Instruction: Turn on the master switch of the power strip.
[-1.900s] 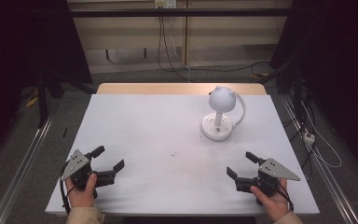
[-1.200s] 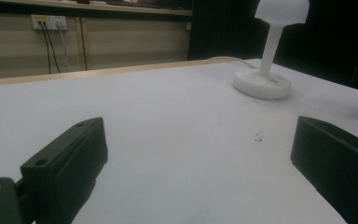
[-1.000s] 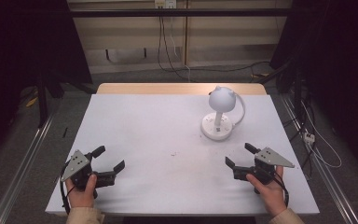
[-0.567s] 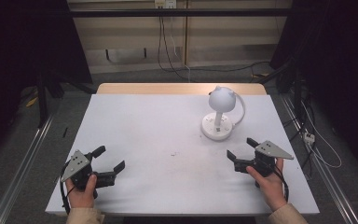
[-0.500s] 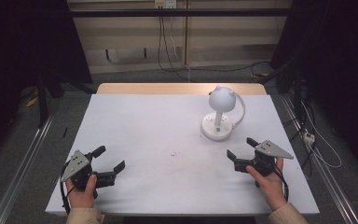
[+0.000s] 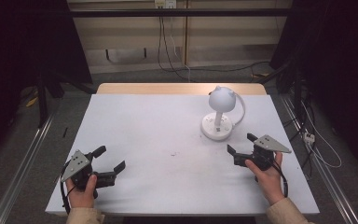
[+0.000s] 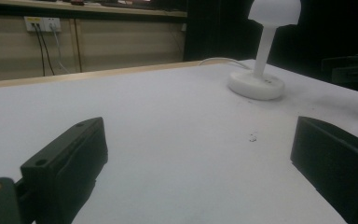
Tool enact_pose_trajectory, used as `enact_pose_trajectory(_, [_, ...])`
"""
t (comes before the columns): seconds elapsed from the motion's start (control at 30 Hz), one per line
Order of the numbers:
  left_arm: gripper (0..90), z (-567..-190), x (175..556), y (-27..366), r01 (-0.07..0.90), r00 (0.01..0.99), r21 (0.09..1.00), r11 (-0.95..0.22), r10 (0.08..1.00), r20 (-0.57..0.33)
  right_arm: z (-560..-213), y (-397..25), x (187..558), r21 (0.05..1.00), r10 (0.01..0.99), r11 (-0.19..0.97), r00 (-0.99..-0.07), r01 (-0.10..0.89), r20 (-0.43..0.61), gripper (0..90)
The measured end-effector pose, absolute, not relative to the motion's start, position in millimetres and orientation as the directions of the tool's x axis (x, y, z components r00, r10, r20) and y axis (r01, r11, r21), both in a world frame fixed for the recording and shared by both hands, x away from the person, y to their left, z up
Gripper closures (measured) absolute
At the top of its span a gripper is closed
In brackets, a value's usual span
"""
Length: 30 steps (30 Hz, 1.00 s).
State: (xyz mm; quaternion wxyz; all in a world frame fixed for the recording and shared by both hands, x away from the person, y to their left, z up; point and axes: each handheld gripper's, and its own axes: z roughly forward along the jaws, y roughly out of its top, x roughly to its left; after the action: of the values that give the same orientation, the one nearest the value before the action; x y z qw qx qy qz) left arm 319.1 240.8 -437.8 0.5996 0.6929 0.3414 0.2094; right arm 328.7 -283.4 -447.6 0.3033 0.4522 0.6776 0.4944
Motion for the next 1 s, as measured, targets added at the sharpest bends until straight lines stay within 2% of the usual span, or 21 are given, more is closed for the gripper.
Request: enact_pose_trajectory(1.0, [3.4, -438, 319, 240, 0.224, 0.684, 0.974, -0.048, 0.719, -0.121, -447, -286, 349, 0.941, 0.921, 0.097, -0.387, 0.325, 0.039, 10.3])
